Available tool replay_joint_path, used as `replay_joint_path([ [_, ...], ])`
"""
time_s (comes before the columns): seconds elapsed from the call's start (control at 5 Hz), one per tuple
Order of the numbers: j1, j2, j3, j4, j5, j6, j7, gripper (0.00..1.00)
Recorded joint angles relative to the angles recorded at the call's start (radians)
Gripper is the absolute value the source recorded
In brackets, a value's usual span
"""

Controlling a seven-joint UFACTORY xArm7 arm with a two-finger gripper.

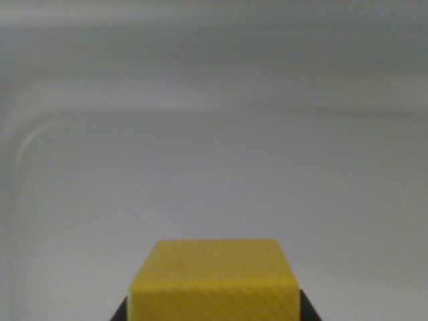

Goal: Pick yellow cube

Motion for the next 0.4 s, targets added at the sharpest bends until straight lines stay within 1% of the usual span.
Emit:
replay_joint_path([
  [0.2, -0.0004, -0.016, 0.000, 0.028, 0.0003, 0.045, 0.001, 1.00],
  [0.4, -0.0004, -0.016, 0.000, 0.028, 0.0003, 0.045, 0.001, 1.00],
])
